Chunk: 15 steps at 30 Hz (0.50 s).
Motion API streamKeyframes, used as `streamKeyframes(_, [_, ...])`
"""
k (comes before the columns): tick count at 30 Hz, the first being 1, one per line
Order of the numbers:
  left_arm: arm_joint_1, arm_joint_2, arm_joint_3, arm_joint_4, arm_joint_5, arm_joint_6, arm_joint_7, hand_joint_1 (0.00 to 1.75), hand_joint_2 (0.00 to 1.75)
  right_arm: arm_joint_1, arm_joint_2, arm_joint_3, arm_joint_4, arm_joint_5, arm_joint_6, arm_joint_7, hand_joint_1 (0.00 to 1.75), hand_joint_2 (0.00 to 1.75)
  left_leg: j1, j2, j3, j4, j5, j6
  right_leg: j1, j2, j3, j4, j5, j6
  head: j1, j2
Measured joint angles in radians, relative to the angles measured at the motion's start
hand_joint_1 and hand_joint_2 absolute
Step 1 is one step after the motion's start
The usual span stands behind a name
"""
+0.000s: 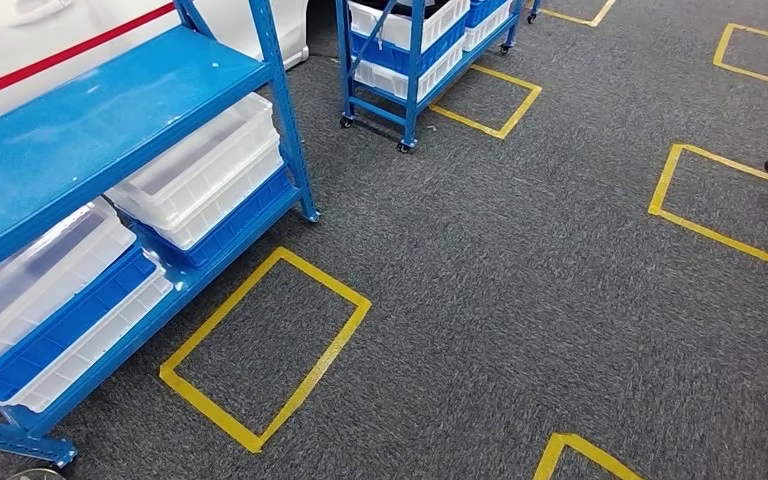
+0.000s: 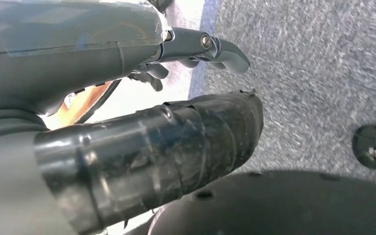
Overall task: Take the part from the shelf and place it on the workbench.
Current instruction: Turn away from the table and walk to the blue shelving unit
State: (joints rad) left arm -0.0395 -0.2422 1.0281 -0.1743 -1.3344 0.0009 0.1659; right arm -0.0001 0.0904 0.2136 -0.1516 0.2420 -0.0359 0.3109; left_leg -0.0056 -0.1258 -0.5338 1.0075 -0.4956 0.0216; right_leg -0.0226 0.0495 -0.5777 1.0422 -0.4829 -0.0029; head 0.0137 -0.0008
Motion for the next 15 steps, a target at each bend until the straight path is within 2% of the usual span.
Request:
streamKeyframes(2, [-0.001,0.001,0.0,0.0,0.0,-0.001,0.0,0.0,0.0,0.001,0.0,0.0,0.0,0.0,0.0,0.0,0.0,1.75,-0.001,0.045,-0.013,0.034,-0.021,-0.012,-0.004,-0.023,0.015,-0.012,0.0,-0.012,-0.004,0.0])
streamKeyframes(4, [-0.003,0.001,0.0,0.0,0.0,-0.001,0.0,0.0,0.0,0.005,0.0,0.0,-0.001,0.0,0.0,0.001,0.0,1.75,0.003,0.101,-0.073,0.146,-0.074,-0.025,-0.002,-0.05,0.025,-0.019,-0.005,-0.022,-0.007,0.0])
streamKeyframes(5, [-0.004,0.001,0.0,0.0,0.0,-0.001,0.0,0.0,0.0,0.007,0.0,0.0,-0.001,0.0,0.0,0.001,0.0,1.75,0.007,0.111,-0.115,0.214,-0.098,-0.03,-0.001,-0.065,0.029,-0.02,-0.009,-0.024,-0.008,0.0])
streamKeyframes(6, [-0.003,0.001,0.0,0.0,0.0,-0.001,0.0,0.0,0.0,0.007,0.0,0.0,-0.001,0.0,0.0,0.001,0.0,1.75,0.011,0.115,-0.152,0.267,-0.11,-0.035,0.0,-0.079,0.033,-0.02,-0.014,-0.024,-0.008,0.0])
streamKeyframes(7, [-0.002,0.001,0.0,0.0,0.0,-0.001,0.0,0.0,0.0,0.007,0.0,0.0,-0.001,0.0,0.0,0.001,0.0,1.75,0.014,0.118,-0.171,0.287,-0.1,-0.038,0.0,-0.092,0.038,-0.02,-0.019,-0.023,-0.008,0.0])
streamKeyframes(8, [-0.001,0.001,0.0,0.0,0.0,-0.001,0.0,0.0,0.0,0.007,0.0,0.0,-0.001,0.0,0.0,0.002,0.0,1.75,0.017,0.122,-0.171,0.267,-0.071,-0.041,-0.001,-0.104,0.045,-0.02,-0.026,-0.021,-0.008,0.0])
streamKeyframes(9, [0.001,0.001,0.0,0.0,0.0,-0.001,0.0,0.0,0.0,0.007,0.0,0.0,-0.001,0.0,0.0,0.002,0.0,1.75,0.019,0.133,-0.15,0.209,-0.026,-0.041,-0.001,-0.115,0.055,-0.02,-0.033,-0.018,-0.008,0.0])
streamKeyframes(10, [0.003,0.001,0.0,0.0,0.0,-0.001,0.0,0.0,0.0,0.007,0.0,0.0,0.0,0.0,0.0,0.002,0.0,1.75,0.019,0.155,-0.12,0.137,0.014,-0.039,-0.001,-0.126,0.064,-0.02,-0.041,-0.013,-0.007,0.0])
streamKeyframes(11, [0.003,0.001,0.0,0.0,0.0,-0.001,0.0,0.0,0.0,0.007,0.0,0.0,0.0,0.0,0.001,0.002,0.0,1.75,0.016,0.174,-0.092,0.075,0.042,-0.035,0.0,-0.136,0.071,-0.02,-0.049,-0.007,-0.007,0.0])
streamKeyframes(12, [0.002,0.001,0.0,0.0,0.0,-0.002,0.0,0.0,0.0,0.007,0.0,0.0,0.0,0.0,0.001,0.002,0.0,1.75,0.012,0.188,-0.073,0.034,0.054,-0.028,0.002,-0.145,0.077,-0.021,-0.056,0.0,-0.007,0.0])
streamKeyframes(13, [0.001,0.001,0.0,0.0,0.0,-0.003,-0.001,0.0,0.0,0.005,0.0,0.0,0.0,0.0,0.001,0.002,0.0,1.75,0.008,0.193,-0.066,0.019,0.052,-0.021,0.004,-0.153,0.082,-0.023,-0.062,0.007,-0.006,0.0])
streamKeyframes(15, [0.0,0.001,0.0,0.0,0.0,-0.005,-0.001,0.0,0.0,-0.003,0.0,0.0,-0.001,-0.002,0.001,0.003,0.0,1.75,0.006,0.171,-0.059,0.012,0.045,-0.005,0.003,-0.167,0.098,-0.03,-0.071,0.021,-0.006,0.0])
